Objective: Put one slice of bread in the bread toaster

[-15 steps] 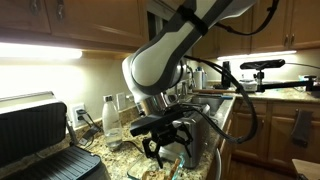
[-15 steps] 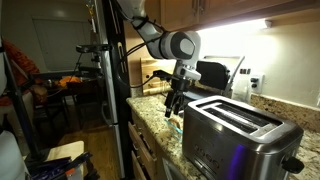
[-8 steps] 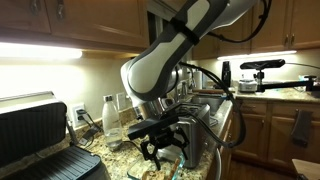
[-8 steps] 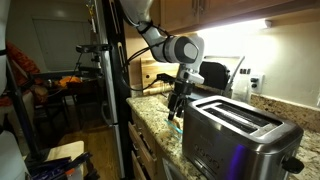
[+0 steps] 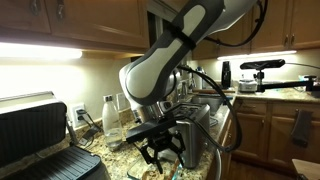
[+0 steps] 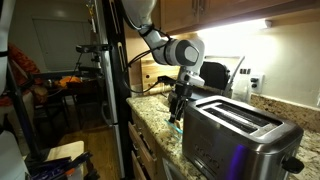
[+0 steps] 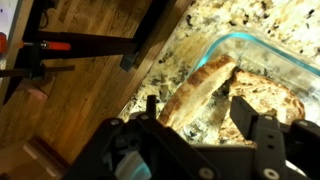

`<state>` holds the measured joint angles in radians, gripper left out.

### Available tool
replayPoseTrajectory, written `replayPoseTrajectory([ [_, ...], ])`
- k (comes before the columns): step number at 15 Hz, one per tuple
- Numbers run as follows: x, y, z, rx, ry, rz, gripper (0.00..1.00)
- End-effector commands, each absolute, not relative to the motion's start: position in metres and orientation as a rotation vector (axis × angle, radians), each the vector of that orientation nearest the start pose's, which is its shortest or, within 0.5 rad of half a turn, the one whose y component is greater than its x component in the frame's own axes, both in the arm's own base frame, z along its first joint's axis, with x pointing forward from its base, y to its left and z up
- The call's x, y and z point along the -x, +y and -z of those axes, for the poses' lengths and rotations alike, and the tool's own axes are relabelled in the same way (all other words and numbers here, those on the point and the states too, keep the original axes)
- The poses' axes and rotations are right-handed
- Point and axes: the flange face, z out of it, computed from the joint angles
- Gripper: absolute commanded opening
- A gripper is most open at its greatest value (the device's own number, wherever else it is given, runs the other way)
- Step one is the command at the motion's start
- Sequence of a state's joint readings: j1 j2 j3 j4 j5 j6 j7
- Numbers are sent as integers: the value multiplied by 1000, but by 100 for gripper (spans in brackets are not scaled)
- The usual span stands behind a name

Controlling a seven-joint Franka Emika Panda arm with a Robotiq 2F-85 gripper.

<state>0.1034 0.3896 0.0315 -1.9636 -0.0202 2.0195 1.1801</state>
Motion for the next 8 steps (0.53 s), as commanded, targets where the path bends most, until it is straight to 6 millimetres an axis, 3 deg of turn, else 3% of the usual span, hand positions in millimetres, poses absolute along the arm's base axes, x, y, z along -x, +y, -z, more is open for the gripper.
replayPoseTrajectory([
  [1,-571,77,-253,2879,1658,-408,46],
  [6,-571,77,-251,2883,1654,-411,14],
  [8,-573,77,-252,2881,1654,-406,10],
])
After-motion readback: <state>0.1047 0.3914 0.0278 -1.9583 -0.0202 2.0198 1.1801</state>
